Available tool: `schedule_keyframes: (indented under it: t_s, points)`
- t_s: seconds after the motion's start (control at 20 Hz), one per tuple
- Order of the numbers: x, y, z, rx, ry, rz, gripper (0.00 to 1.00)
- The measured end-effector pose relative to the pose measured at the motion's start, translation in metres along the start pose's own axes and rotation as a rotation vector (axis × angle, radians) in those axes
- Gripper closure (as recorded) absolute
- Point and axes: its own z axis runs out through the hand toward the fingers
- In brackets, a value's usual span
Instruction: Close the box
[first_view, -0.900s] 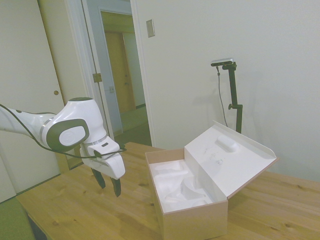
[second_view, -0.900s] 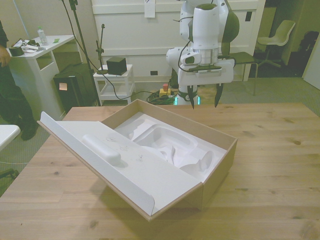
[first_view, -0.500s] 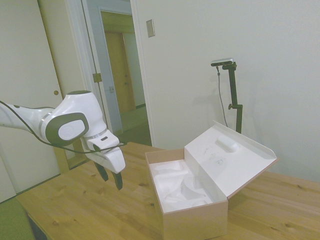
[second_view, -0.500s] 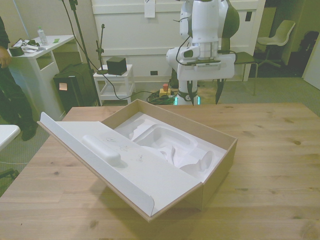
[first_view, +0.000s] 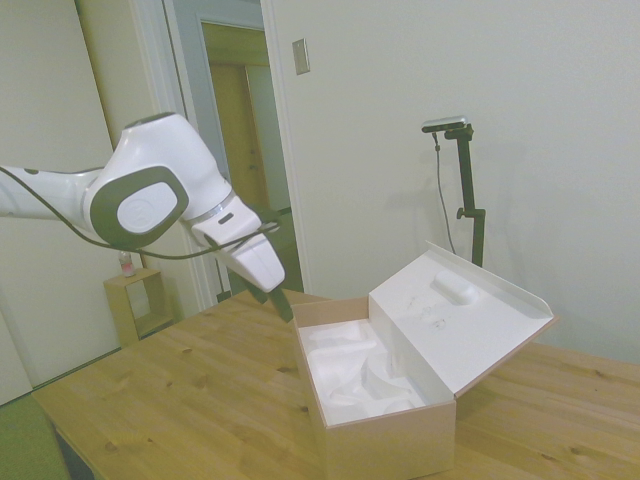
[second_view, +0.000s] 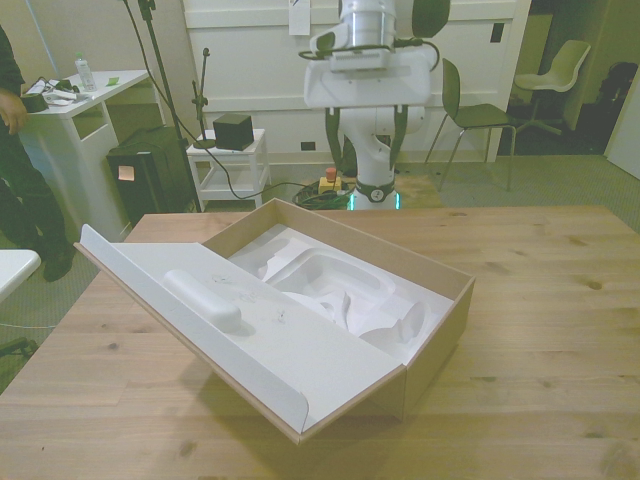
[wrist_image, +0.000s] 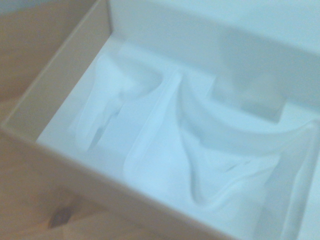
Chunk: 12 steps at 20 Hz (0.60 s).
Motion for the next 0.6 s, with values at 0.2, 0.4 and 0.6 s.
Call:
schedule_keyframes:
  t_s: [0.2,0.4,0.6]
  points:
    - [0.058,-0.003,-0.012,0.047,0.106,0.074,0.00]
    - [0.105,-0.010,-0.009,0.076,0.189,0.120,0.00]
    - [0.151,-0.007,-0.009,0.074,0.268,0.166,0.00]
